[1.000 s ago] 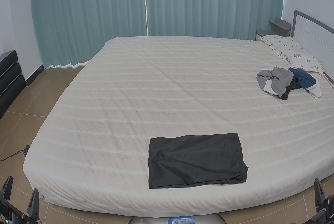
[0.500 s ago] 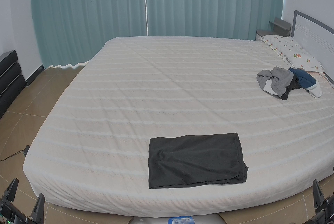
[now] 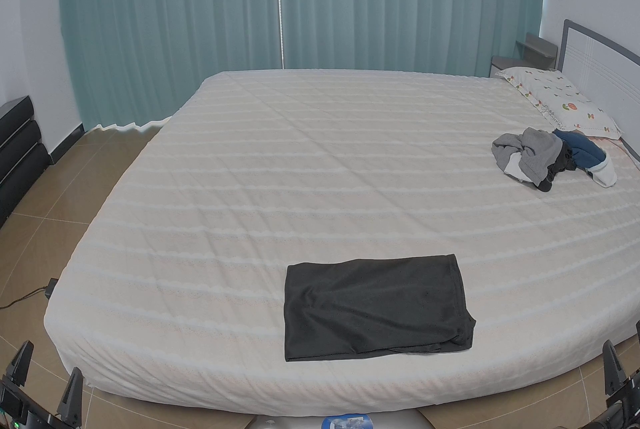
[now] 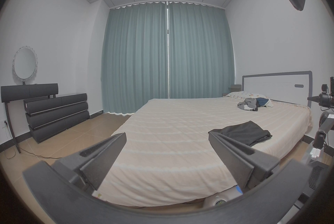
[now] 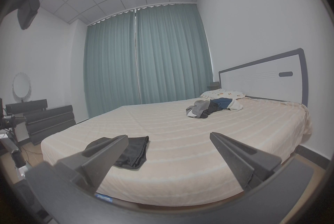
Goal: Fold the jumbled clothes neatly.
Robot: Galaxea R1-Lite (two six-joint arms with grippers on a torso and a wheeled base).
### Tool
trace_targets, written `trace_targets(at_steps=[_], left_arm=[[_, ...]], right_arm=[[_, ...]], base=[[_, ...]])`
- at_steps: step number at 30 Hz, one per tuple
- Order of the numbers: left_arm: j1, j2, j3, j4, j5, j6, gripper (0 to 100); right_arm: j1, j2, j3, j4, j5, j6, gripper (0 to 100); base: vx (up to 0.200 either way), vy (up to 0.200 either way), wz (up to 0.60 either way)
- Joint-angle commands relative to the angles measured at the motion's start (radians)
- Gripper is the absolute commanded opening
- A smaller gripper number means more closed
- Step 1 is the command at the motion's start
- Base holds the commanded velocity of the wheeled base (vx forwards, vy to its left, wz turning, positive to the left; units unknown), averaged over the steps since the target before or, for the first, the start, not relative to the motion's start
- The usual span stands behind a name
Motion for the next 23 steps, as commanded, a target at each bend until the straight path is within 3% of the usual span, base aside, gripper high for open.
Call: trace_targets(at_steps=[1, 5, 9, 11, 15, 20, 23], left_arm=[[0.0, -0.013, 0.015, 0.001, 0.0, 0.0, 100], [0.0, -0.013, 0.015, 0.001, 0.0, 0.0, 100], [0.0, -0.013, 0.015, 0.0, 0.0, 0.0, 100], [0.0, -0.013, 0.015, 0.0, 0.0, 0.0, 100], [0.0, -0.013, 0.015, 0.0, 0.0, 0.0, 100], [0.0, -0.013, 0.015, 0.0, 0.0, 0.0, 100], [0.0, -0.013, 0.015, 0.001, 0.0, 0.0, 100]], right_arm=[[0.0, -0.011, 0.013, 0.0, 0.0, -0.022, 100], [-0.003, -0.011, 0.013, -0.002, 0.0, -0.076, 100], [0.0, -0.011, 0.018, -0.019, 0.003, -0.302, 100], [0.0, -0.011, 0.018, -0.023, 0.003, -0.325, 100], [0.0, -0.011, 0.018, -0.02, 0.007, -0.246, 100], [0.0, -0.009, 0.018, -0.011, 0.015, -0.225, 100], [-0.004, -0.008, 0.018, 0.046, 0.066, -0.114, 100]], base=[[0.0, 0.0, 0.0], [0.0, 0.0, 0.0], [0.0, 0.0, 0.0], [0.0, 0.0, 0.0], [0.0, 0.0, 0.0], [0.0, 0.0, 0.0], [0.0, 0.0, 0.0]])
